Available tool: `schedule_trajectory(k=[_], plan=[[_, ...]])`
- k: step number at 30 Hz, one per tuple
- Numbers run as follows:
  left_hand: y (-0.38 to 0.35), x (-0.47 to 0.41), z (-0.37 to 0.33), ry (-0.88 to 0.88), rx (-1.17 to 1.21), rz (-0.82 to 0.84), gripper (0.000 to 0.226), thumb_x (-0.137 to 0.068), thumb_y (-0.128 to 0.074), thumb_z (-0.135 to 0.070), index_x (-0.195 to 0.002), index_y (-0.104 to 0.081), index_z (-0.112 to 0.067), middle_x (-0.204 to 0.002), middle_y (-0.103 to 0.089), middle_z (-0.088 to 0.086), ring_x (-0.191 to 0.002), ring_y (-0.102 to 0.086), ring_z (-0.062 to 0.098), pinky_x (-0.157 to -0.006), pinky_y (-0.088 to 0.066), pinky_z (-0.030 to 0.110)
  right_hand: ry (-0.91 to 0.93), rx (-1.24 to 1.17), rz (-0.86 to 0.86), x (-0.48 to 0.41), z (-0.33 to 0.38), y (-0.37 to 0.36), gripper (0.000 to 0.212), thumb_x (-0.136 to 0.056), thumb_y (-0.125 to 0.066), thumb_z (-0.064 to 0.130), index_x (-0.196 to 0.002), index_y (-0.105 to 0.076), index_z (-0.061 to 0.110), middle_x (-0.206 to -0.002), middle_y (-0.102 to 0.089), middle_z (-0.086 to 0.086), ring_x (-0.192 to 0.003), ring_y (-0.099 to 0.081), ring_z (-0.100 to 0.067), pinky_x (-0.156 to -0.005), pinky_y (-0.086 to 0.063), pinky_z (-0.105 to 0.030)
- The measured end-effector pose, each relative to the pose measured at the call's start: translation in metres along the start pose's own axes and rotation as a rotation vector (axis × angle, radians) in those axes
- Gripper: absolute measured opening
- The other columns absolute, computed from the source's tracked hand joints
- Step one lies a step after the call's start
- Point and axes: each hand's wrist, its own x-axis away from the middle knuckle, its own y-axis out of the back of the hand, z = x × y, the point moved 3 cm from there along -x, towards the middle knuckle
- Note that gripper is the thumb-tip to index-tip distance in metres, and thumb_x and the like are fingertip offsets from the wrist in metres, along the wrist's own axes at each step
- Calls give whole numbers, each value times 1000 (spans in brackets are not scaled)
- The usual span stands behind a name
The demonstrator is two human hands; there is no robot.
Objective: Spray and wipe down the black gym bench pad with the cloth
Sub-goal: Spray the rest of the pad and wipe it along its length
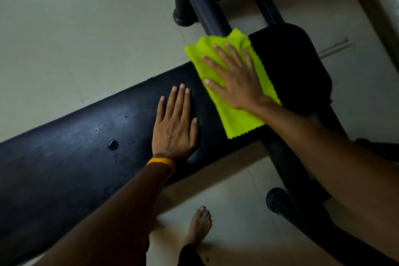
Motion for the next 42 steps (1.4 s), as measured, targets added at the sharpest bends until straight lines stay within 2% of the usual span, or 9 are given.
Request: schedule_trajectory(k=[5, 11, 14, 17, 20, 24, 30, 37, 42], plan=[[0, 0, 1, -2, -25, 11, 71, -102, -32, -38, -162, -14, -4, -171, -11, 12, -159, -7, 27, -129, -8, 49, -386, -37, -109, 20, 25, -3, 60, -99, -28, 62, -155, -28, 42, -168, -21, -2, -156, -14, -30, -123, -9, -58], [-2, 0, 1, -3, -30, 11, 72, -102, -32, -40, -162, -11, -5, -171, -9, 12, -159, -4, 26, -129, -7, 49, 17, 2, -1, 62, -4, -5, 60, -102, -24, 60, -158, -17, 42, -169, -14, 0, -157, -10, -30, -124, -14, -55], [-2, 0, 1, -2, -37, 19, 73, -102, -31, -39, -162, -10, -5, -172, -7, 12, -160, -2, 26, -130, -4, 48, -352, -23, -75, 53, -55, -3, 63, -100, -23, 64, -158, -16, 41, -169, -14, -1, -156, -11, -31, -124, -14, -57], [-3, 1, 1, -5, -26, 17, 72, -102, -30, -39, -162, -10, -4, -171, -7, 12, -159, -2, 27, -129, -4, 48, -608, -54, -131, 84, 5, -6, 63, -101, -23, 62, -159, -19, 38, -169, -14, -4, -156, -10, -32, -122, -13, -60], [-3, 1, 3, -9, -15, 12, 72, -102, -29, -39, -162, -12, -3, -171, -9, 13, -159, -4, 27, -129, -6, 49, -411, -18, -40, 130, 81, -15, 62, -102, -22, 62, -159, -13, 39, -170, -9, -4, -157, -5, -32, -123, -6, -61], [-5, 3, 2, -20, -2, -11, 71, -104, -27, -40, -162, -10, -3, -171, -8, 14, -160, -3, 27, -129, -7, 49, -22, 54, 26, 111, 38, -10, 63, -100, -24, 63, -159, -13, 43, -170, -11, 0, -157, -8, -29, -123, -13, -59], [2, 3, 3, -28, 48, -16, 71, -103, -24, -40, -161, -14, -1, -170, -13, 15, -159, -8, 27, -130, -6, 47, -690, -76, -143, 97, 79, -15, 62, -100, -25, 60, -158, -22, 39, -169, -15, -2, -156, -9, -31, -121, -12, -63], [31, 69, 71, 184, 129, -105, 70, -100, -36, -36, -161, -20, -3, -169, -20, 15, -158, -16, 29, -128, -13, 51, -161, 17, 22, 95, 95, -16, 63, -98, -25, 64, -157, -16, 44, -170, -12, 2, -157, -8, -29, -121, -12, -64], [37, 118, 145, 350, 66, -43, 78, -103, -30, -52, -162, -12, -5, -171, -9, 12, -159, -4, 29, -128, -5, 56, -646, -99, -127, 56, 114, -13, 63, -98, -19, 61, -158, -21, 40, -169, -15, -1, -157, -8, -31, -120, -11, -65]])
